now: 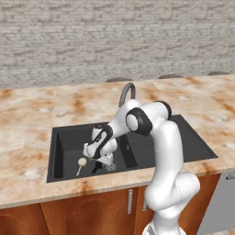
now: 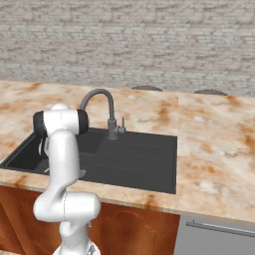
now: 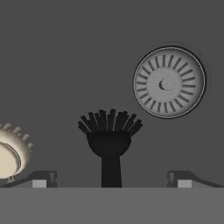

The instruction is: Pick up the dish brush and dish brush from the sink, and place them back in the cabinet, and close the cabinet doors.

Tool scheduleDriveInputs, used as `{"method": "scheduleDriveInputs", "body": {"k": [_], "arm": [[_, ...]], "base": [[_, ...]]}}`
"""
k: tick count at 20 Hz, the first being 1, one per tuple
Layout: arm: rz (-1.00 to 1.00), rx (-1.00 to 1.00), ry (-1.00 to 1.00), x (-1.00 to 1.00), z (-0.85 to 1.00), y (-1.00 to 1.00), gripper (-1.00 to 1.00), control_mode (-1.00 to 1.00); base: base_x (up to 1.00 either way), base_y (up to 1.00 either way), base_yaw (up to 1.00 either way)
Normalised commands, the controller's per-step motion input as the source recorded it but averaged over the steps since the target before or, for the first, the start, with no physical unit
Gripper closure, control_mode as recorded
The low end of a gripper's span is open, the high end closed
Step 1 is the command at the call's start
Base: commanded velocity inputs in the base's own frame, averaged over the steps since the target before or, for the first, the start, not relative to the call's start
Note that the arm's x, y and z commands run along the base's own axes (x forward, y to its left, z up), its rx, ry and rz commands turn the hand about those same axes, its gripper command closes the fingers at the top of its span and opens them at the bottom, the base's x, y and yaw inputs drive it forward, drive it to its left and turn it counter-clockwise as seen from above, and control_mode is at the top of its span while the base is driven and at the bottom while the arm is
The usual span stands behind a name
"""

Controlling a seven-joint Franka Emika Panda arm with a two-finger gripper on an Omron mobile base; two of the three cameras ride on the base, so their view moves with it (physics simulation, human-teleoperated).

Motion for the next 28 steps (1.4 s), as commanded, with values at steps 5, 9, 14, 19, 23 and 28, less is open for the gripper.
{"method": "scheduleDriveInputs", "body": {"k": [5, 9, 14, 19, 23, 28], "arm": [[0.00, 0.00, 0.04, 0.00, -0.19, 0.02, -1.00, -1.00], [0.00, 0.00, 0.05, 0.00, -0.14, 0.08, -1.00, -1.00], [0.00, 0.00, 0.05, 0.01, -0.05, 0.05, -1.00, -1.00], [0.00, 0.00, 0.03, 0.00, -0.04, 0.01, -1.00, -1.00], [0.00, 0.00, 0.00, 0.00, -0.11, 0.00, -1.00, -1.00], [0.00, 0.00, 0.00, 0.00, -0.20, 0.00, -1.00, -1.00]], "base": [[0.00, 0.00, 0.00], [0.00, 0.00, 0.00], [0.00, 0.00, 0.00], [0.00, 0.00, 0.00], [0.00, 0.00, 0.00], [0.00, 0.00, 0.00]]}}
